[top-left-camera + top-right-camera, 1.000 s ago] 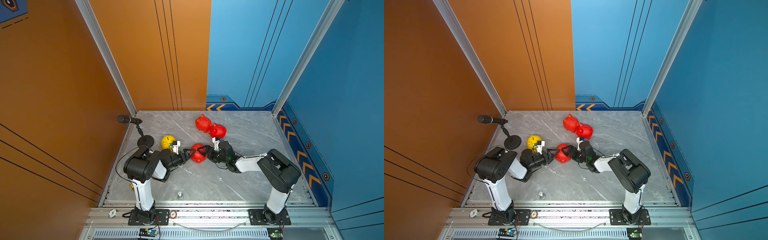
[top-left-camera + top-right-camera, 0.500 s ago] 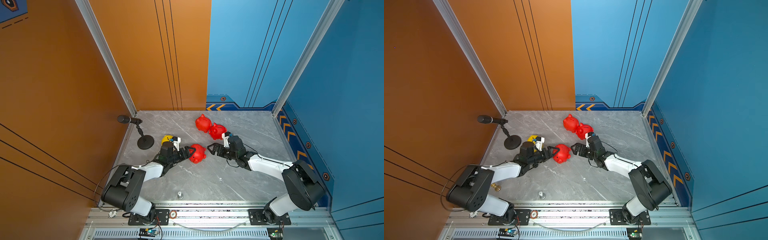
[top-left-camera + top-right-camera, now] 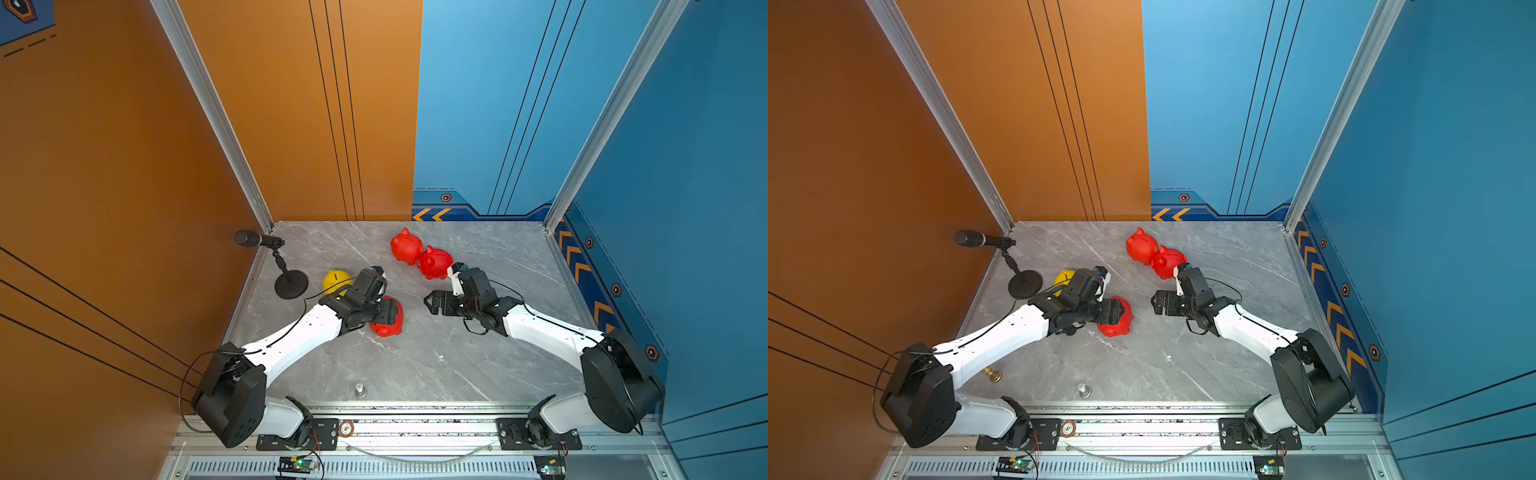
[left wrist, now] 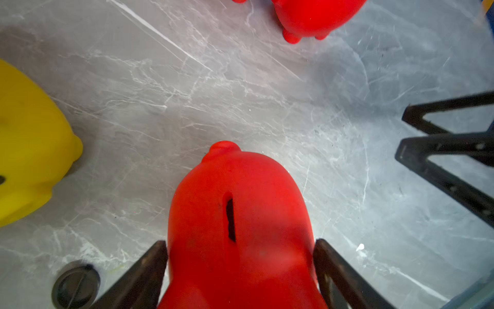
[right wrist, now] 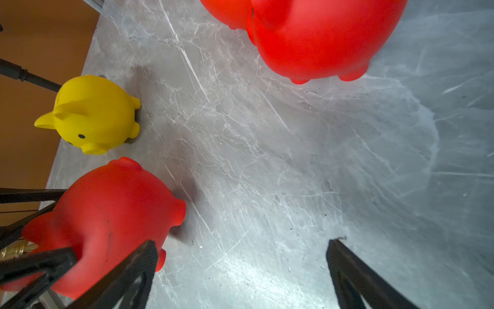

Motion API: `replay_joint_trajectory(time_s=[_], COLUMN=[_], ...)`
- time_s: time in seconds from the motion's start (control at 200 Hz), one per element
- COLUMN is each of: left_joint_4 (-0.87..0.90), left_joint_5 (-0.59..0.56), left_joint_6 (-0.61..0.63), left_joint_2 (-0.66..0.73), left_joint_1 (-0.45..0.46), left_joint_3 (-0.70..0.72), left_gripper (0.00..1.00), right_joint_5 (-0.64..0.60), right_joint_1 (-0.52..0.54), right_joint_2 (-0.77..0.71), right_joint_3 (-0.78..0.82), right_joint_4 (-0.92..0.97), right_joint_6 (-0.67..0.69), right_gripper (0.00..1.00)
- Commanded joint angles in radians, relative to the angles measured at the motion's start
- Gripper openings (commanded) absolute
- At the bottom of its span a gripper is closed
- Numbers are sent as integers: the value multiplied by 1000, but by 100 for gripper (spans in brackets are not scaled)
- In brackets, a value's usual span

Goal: Open piggy banks
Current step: Pick up the piggy bank from the center of the board.

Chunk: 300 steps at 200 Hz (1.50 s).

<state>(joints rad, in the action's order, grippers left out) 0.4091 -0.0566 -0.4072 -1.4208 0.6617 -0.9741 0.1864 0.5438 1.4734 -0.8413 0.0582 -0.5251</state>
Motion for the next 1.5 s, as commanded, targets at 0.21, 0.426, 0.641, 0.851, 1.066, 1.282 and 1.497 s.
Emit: replay_joint_trajectory(time_s=[0.21, 0.426, 0.641, 0.851, 1.066, 1.282, 1.497], left_joint_4=[203, 255, 198, 176, 57, -150, -491], left_joint_5=[-235, -245, -246, -182, -31, 317, 567], left_joint_6=[72, 81, 47, 15, -5, -87, -255], left_joint_2=[-168, -194, -154, -175, -22, 91, 77], left_joint_1=[106, 106, 122, 117, 57, -92, -174], left_joint_3=[-202, -250, -208, -186, -138, 13, 139], left_gripper=[47, 47, 48, 49, 49, 49, 49], right_joint_5=[23, 3, 19, 32, 45, 209, 446], right_joint_1=[-1, -2, -1, 0, -2, -42, -103], right_joint_2=[-72, -100, -103, -119, -162, -218, -263], right_joint_3=[32, 55, 65, 75, 85, 127, 175], right_joint_4=[15, 2, -15, -21, -31, -130, -296], right_joint_6=[60, 71, 74, 75, 92, 85, -5], right_gripper=[100, 100, 100, 100, 100, 100, 100])
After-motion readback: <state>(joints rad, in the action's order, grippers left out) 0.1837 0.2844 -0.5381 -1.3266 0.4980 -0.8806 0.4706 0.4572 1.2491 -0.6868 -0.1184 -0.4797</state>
